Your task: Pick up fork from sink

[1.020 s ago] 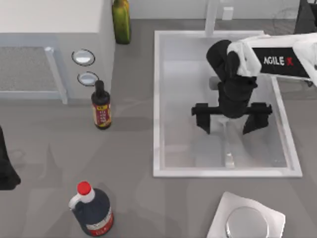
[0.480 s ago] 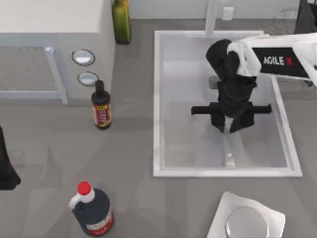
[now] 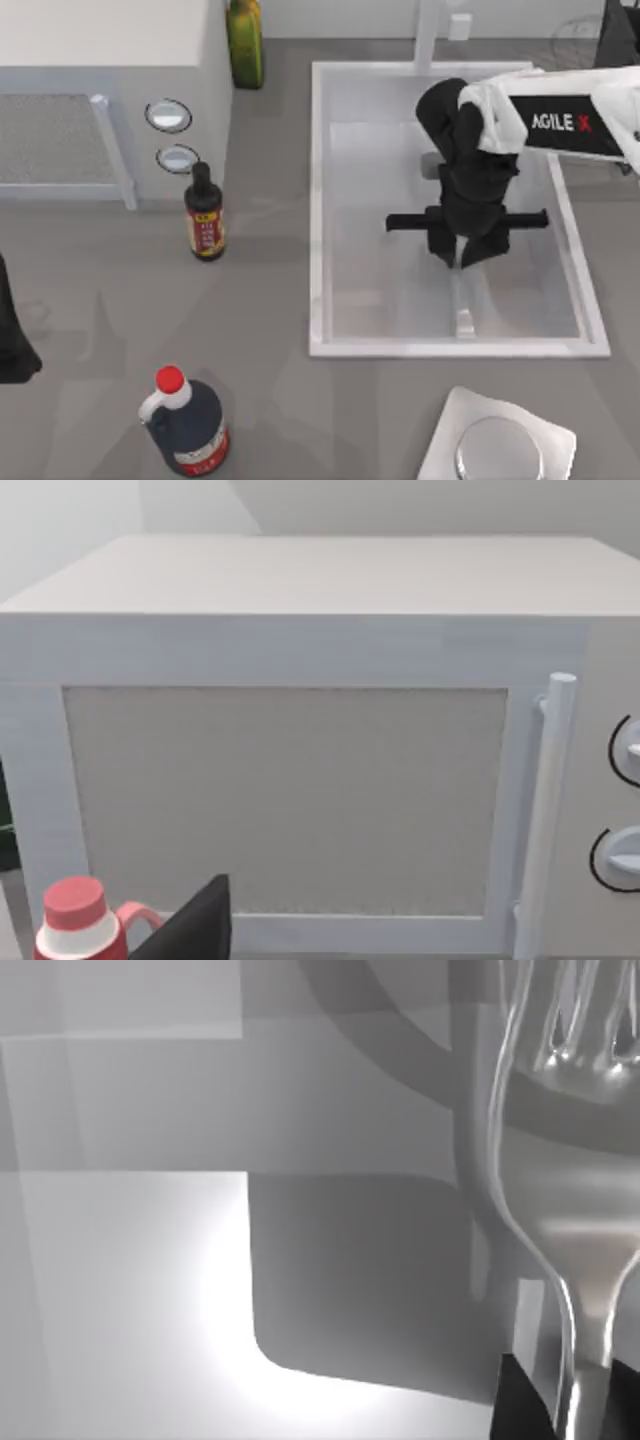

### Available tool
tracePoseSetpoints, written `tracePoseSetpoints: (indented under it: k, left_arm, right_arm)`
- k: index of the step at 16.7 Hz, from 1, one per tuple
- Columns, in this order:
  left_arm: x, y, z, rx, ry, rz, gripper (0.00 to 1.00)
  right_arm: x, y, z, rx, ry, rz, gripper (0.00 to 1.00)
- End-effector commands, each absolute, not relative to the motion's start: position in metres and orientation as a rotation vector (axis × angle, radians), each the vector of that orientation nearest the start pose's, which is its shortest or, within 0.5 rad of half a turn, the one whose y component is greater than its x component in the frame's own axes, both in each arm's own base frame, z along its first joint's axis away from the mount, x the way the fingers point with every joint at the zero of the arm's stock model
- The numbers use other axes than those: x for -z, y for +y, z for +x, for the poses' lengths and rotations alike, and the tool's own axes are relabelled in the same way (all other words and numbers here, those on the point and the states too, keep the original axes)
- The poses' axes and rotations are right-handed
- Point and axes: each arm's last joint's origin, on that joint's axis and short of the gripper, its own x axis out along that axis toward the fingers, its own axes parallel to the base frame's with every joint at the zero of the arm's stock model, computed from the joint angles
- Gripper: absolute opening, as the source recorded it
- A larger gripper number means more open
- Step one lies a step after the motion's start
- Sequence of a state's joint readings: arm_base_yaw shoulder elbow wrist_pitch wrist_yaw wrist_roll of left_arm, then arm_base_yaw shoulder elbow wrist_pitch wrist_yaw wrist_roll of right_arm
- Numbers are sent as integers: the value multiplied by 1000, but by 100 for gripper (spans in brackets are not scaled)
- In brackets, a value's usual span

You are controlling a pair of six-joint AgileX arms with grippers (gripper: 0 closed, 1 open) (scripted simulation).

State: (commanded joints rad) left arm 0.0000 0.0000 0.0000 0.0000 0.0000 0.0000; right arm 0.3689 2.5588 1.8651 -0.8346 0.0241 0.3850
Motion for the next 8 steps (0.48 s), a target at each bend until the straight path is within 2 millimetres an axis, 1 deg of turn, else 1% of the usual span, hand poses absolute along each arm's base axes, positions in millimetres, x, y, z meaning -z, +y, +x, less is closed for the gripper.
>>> tracePoseSetpoints:
  k: [1,3,5,8]
  left_arm:
    - [-160,-1,106,0,0,0,100]
    - [-160,-1,106,0,0,0,100]
    - [-160,-1,106,0,0,0,100]
    - [-160,-1,106,0,0,0,100]
  right_arm:
    - [-40,177,445,1,1523,3,0]
    - [-57,179,448,0,1520,4,0]
    - [-86,180,451,2,1525,2,0]
    - [-137,179,448,9,1547,-4,0]
